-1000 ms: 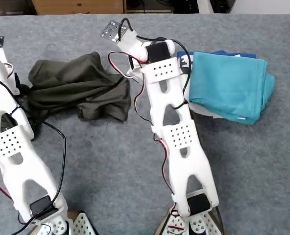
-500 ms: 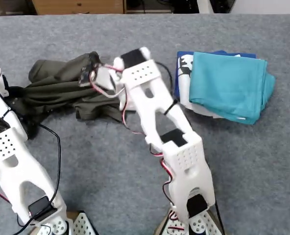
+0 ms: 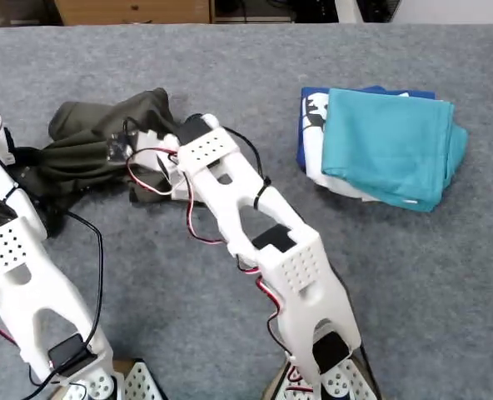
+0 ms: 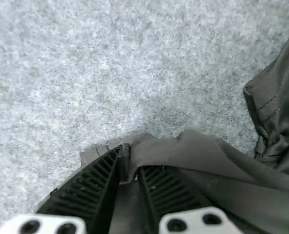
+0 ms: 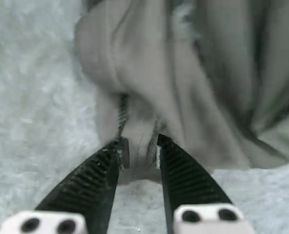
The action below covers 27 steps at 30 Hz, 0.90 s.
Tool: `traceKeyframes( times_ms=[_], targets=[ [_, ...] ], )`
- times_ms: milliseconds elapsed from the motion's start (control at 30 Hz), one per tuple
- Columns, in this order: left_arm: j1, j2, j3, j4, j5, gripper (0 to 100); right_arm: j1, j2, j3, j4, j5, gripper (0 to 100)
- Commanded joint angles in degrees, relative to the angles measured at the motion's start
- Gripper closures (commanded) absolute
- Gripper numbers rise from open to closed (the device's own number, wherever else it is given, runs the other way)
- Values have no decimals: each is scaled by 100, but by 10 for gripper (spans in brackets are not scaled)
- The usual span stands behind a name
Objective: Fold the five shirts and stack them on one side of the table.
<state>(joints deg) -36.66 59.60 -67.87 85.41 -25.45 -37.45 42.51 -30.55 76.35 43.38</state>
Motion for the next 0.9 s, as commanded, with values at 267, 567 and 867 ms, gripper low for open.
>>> traceKeyframes(
  times_ms=[267,567,867],
  targets=[
    [-158,-84,-255,-53,53,981,-462,1244,-2598,448,-378,892],
    [-264,-84,-246,185,53,981,-673,2765,-5763,563,-1503,836],
    [-290,286,-264,202,53,981,-1024,2510,-6501,1371,-1503,836]
  ],
)
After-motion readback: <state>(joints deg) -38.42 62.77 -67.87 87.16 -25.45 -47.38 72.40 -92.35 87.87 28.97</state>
